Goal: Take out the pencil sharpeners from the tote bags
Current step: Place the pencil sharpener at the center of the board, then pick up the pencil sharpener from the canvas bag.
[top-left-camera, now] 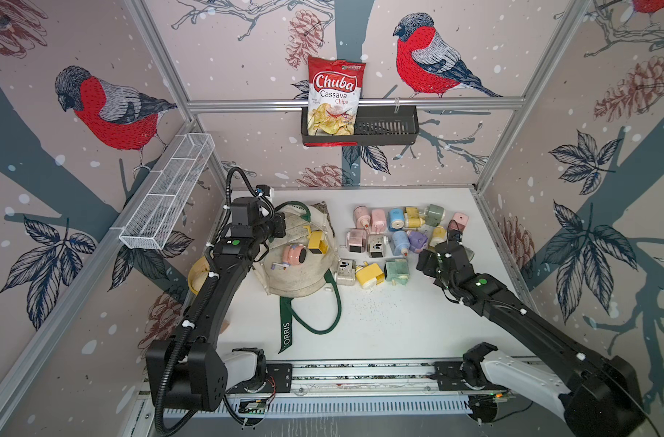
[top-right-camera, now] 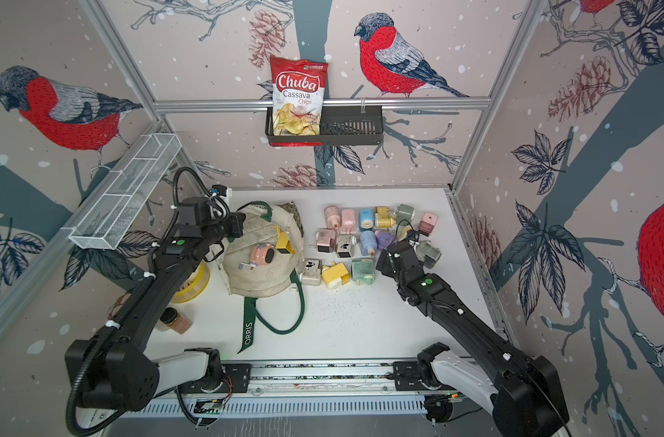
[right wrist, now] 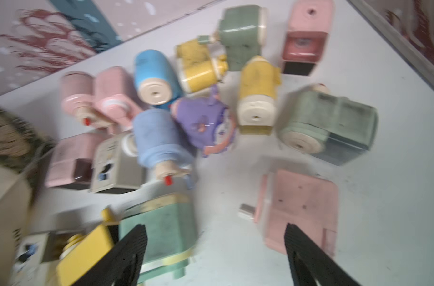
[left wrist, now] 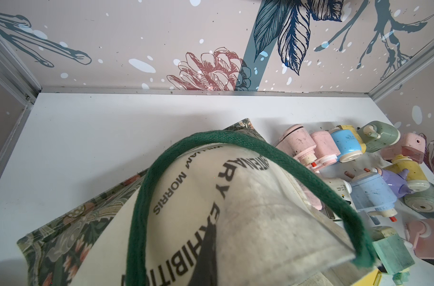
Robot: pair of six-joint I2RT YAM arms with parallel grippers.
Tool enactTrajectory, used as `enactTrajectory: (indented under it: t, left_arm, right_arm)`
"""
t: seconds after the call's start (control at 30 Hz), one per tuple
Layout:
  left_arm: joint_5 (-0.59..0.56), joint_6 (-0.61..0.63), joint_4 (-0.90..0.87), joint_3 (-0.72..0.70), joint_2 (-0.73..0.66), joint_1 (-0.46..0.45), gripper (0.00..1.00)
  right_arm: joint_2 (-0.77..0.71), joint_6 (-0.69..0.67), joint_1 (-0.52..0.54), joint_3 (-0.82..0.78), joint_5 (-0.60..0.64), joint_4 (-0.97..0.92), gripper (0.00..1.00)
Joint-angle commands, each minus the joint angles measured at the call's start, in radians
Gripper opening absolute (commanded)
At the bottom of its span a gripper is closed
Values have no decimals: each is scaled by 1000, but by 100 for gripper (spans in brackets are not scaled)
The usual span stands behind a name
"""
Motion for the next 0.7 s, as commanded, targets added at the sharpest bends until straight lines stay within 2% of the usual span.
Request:
enactTrajectory:
  t: [0.0,0.17,0.3,0.4,0.53,0.67]
  left_arm:
    - [3,-13,40,5,-2,4,0]
    - [3,-13,40,5,3,4,0]
    - [4,-13,38,8,4,4,0]
    - [2,-13,39,6,1,4,0]
    - [0,-11,40,6,2,4,0]
    - [4,-10,44,4,-2,4,0]
  right_arm:
    - [44,-23,131,83,54,-38,86]
    - [176,-82,381,210,-1,54,84]
    - [351,-99,508,339,-44,96,85]
    - [498,-160,557,438,-140,147,86]
    - [699,-306,589,600,-148,163,90]
    - [886,-418,574,764,-172,156,93]
